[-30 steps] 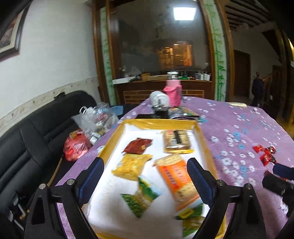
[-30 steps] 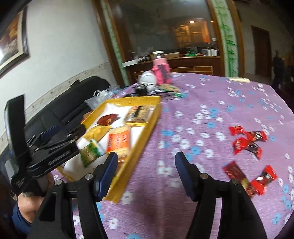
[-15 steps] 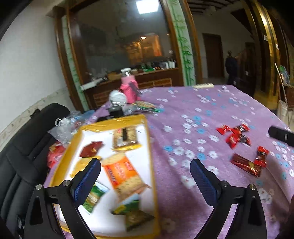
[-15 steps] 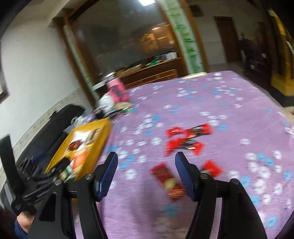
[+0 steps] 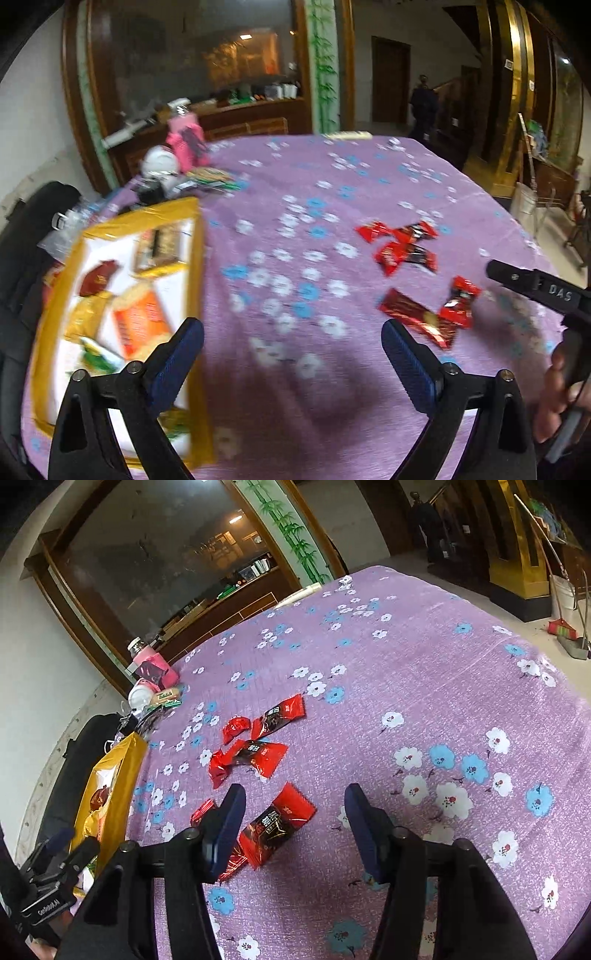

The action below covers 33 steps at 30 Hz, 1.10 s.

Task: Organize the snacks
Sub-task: 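Grasp the dark-red chocolate bar with the left gripper while the right grasps a red candy packet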

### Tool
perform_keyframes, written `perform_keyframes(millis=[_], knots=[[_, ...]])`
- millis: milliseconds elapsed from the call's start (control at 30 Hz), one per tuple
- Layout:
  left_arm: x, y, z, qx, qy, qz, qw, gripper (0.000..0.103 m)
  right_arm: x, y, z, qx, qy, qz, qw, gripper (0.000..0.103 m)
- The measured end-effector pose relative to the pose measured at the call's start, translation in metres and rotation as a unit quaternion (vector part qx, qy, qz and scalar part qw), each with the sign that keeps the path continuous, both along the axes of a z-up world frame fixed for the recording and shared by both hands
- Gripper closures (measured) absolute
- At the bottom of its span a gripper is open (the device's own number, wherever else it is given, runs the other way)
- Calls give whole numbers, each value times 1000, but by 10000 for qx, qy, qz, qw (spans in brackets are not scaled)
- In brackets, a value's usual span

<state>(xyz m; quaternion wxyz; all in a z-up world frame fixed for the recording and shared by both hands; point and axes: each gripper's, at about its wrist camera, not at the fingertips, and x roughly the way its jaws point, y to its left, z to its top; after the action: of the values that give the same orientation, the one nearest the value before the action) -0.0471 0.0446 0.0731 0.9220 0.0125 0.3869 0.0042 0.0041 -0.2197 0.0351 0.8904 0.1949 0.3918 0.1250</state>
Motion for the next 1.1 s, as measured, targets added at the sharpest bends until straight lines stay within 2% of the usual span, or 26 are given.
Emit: perform_keyframes(millis=[33, 67, 133, 267, 400, 500, 600, 733, 800, 933, 1100], knots=[[4, -5, -2, -76, 111, -77, 9999, 24, 0, -1, 0, 14, 3, -13, 10000, 48], [7, -9, -4, -159, 234, -160, 9995, 28, 0, 0, 0, 25, 15, -26, 10000, 48], [19, -18, -11, -568, 611, -369, 9958, 35, 1, -3, -2, 66, 48, -97, 9999, 48], [39, -32, -22, -1407, 1291, -560, 9800, 37, 2, -13, -4, 244, 98, -258, 9993, 48], [56, -48, -34, -1787, 1763, -343, 9674, 37, -1, -21, -4, 355, 73, -383, 9986, 48], [67, -64, -40, -1489, 1838, -154, 9715, 37, -1, -24, -2, 419, 29, -442, 9981, 48], [74, -80, -47, -1220, 1851, -170, 9750, 38, -2, -29, -1, 491, 0, -513, 9975, 48], [72, -98, -49, -568, 1661, -350, 9838, 58, 0, -28, -1, 508, 23, -476, 9976, 48], [69, -95, -50, -436, 1556, -467, 9858, 62, -1, -27, -1, 500, 13, -438, 9978, 48], [59, -77, -49, -90, 1346, -682, 9885, 63, -1, -24, 0, 463, 13, -367, 9983, 48], [67, -46, -53, -118, 1246, -712, 9896, 59, 1, -16, -1, 339, 46, -245, 9991, 48]])
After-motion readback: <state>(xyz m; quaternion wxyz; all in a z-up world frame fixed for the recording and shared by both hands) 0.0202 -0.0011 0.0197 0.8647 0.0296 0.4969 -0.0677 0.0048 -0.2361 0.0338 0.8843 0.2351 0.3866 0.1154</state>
